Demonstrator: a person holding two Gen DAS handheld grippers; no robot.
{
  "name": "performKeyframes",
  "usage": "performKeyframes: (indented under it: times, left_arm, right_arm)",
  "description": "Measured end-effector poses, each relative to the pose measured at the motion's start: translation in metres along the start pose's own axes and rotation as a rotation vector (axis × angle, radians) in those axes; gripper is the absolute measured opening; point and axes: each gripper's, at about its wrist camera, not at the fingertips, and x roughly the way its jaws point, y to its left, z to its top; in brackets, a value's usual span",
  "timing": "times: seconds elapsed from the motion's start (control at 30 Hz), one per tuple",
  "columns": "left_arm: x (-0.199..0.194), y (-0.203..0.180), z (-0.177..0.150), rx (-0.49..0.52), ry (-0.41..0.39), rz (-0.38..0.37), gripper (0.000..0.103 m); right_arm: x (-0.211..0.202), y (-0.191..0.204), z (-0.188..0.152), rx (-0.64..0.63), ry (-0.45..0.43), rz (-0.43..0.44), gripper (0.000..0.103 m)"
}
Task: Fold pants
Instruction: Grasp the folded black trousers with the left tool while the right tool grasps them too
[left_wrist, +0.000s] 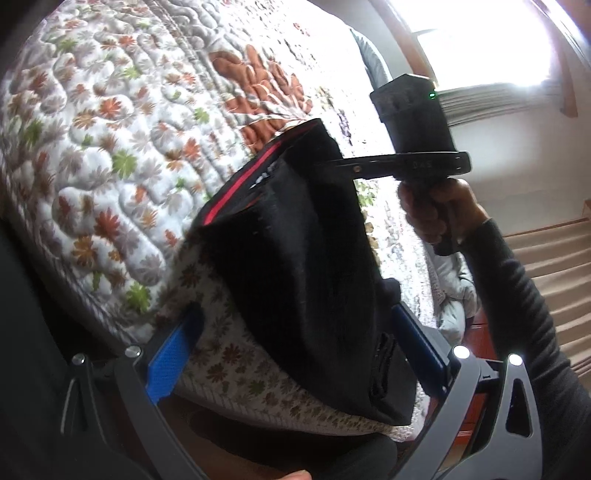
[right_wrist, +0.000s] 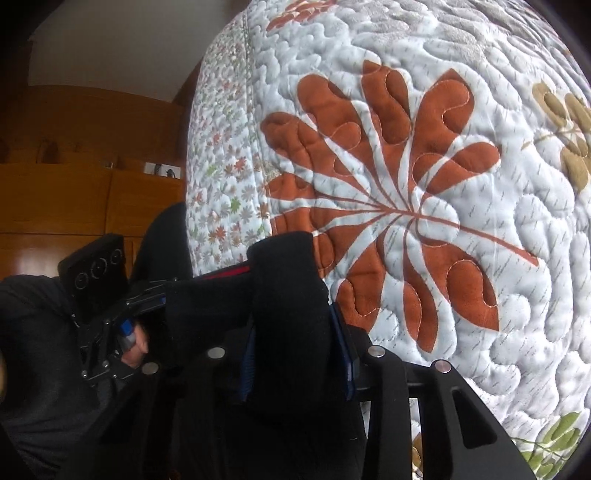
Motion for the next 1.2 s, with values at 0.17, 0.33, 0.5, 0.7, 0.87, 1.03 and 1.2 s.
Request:
performKeyframes:
  times: [0.17, 0.33, 0.5, 0.7, 0.87, 1.03, 1.2]
  left_arm:
    - [-0.008, -0.002, 0.004, -0.015, -0.044, -0.013, 0.099]
    - [-0.003, -0.003, 0.015, -0.044, -0.064, -0.030, 0.098]
    - [0.005, 0.005, 0.018, -0.110, -0.061, 0.000, 0.091]
    - [0.011, -0.002, 0.022, -0.068, -0.043, 0.089, 0.057]
    - [0.012, -0.006, 0.023, -0.045, -0.046, 0.113, 0.048]
    - [0.007, -0.014, 0.023, 0.016, -0.056, 0.148, 0.037]
    - [0.006, -0.024, 0.025, 0.056, -0.066, 0.152, 0.031]
  right_arm:
    - [-0.002, -0.001, -0.002, 0.009, 0.000, -0.002, 0.038]
    - [-0.005, -0.001, -0.004, 0.014, -0.003, -0.006, 0.039]
    - [-0.003, -0.001, -0.004, 0.016, -0.005, -0.009, 0.040]
    - [-0.001, 0.003, -0.002, 0.009, 0.005, -0.035, 0.041]
    - [0.001, 0.013, -0.002, -0.002, 0.000, -0.090, 0.040]
    - [-0.001, 0.030, -0.004, -0.014, -0.010, -0.180, 0.038]
    - [-0.008, 0.049, -0.009, -0.023, -0.020, -0.257, 0.036]
